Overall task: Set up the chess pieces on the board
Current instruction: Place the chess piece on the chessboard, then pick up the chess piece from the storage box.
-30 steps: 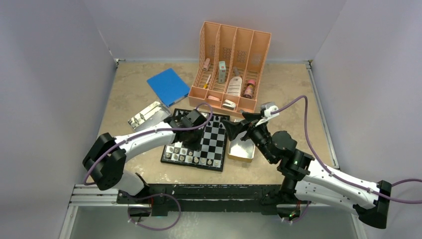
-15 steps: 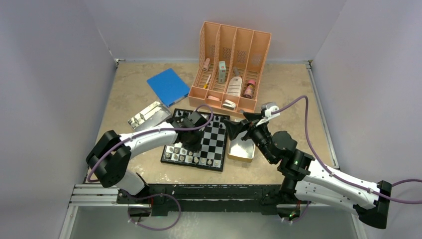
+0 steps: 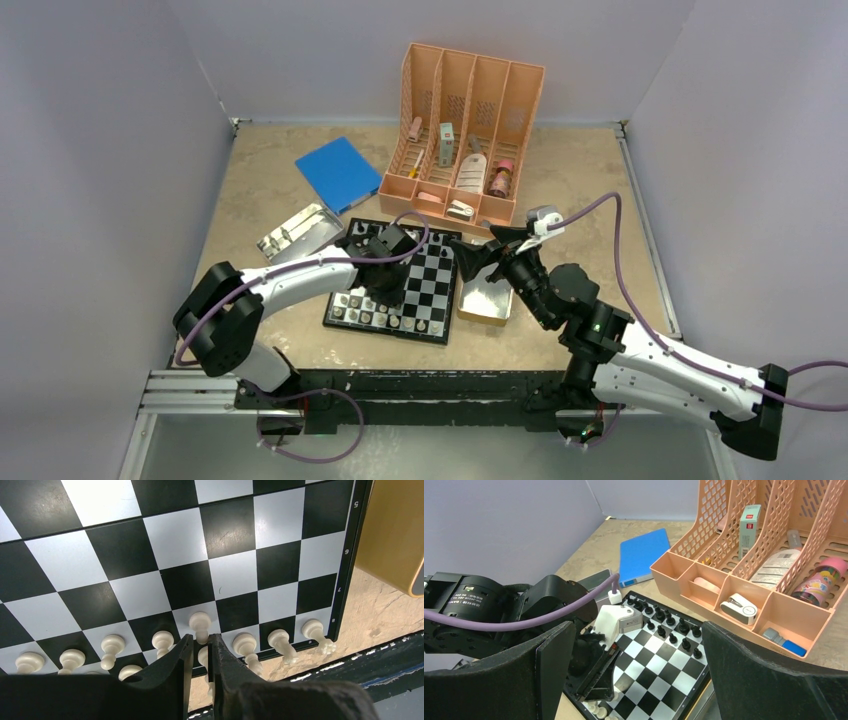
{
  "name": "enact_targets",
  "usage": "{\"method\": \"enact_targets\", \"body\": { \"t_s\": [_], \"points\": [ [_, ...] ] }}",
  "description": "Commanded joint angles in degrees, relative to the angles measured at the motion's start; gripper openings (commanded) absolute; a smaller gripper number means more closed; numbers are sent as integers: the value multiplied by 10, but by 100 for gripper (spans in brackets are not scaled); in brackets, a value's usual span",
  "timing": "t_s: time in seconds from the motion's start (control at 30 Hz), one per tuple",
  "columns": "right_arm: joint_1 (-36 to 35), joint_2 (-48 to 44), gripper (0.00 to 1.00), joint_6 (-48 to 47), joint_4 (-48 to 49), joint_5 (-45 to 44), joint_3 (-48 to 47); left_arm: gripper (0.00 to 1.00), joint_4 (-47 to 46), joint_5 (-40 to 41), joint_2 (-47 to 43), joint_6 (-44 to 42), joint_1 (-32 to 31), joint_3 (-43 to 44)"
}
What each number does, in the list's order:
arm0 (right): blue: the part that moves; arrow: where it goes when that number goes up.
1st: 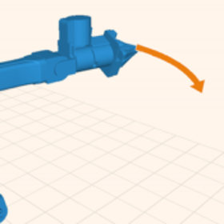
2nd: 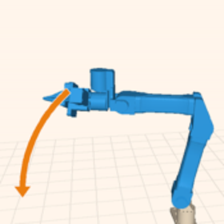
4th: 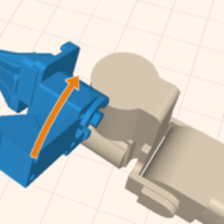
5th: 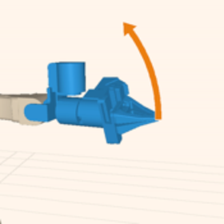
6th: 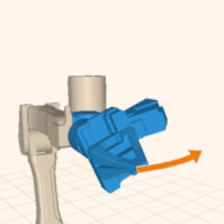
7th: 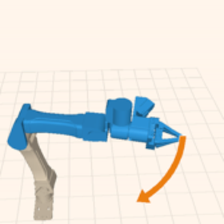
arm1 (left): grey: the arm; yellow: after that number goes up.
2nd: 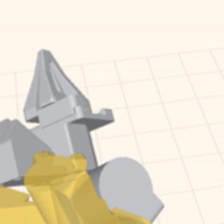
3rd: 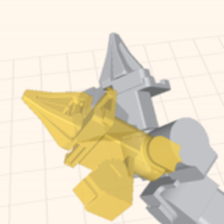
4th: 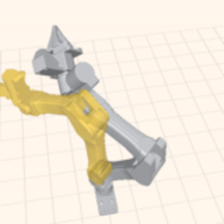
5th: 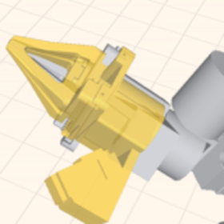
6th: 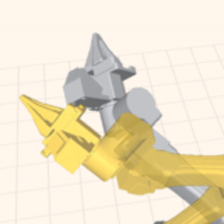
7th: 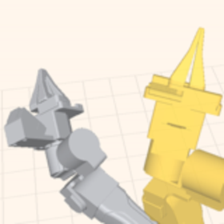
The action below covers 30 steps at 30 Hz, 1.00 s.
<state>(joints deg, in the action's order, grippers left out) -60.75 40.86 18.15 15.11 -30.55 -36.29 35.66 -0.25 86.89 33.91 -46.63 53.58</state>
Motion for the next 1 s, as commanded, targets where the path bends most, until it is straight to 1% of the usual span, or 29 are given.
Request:
{"method": "enact_targets", "body": {
  "t_s": [0.0, 0.23, 0.4, 0.5, 0.6, 0.7, 0.83, 0.97],
  "points": [
    [-2, -4, 99, -2, 17, -12, -14, 19, 7, -7, -10, 5, -3, 18],
    [-1, -3, 99, -6, 23, -8, -11, 23, 17, 1, -35, 10, -3, 42],
    [-2, -4, 99, -6, 34, -4, -2, 24, 19, 67, -65, 11, -1, 73],
    [-2, -3, 99, -2, 35, 11, 0, 25, 23, 97, -78, 4, 11, 98],
    [-2, -2, 99, 5, 40, 24, 5, 25, 19, 92, -95, -11, 54, 116],
    [-2, 2, 99, 9, 46, 37, 8, 25, 5, 76, -117, -32, 115, 120],
    [-2, 5, 99, 11, 49, 51, 9, 26, 7, 99, -125, -59, 181, 133],
    [-2, 6, 99, 10, 52, 61, 10, 25, -14, 97, -125, -81, 268, 123]
  ]
}}
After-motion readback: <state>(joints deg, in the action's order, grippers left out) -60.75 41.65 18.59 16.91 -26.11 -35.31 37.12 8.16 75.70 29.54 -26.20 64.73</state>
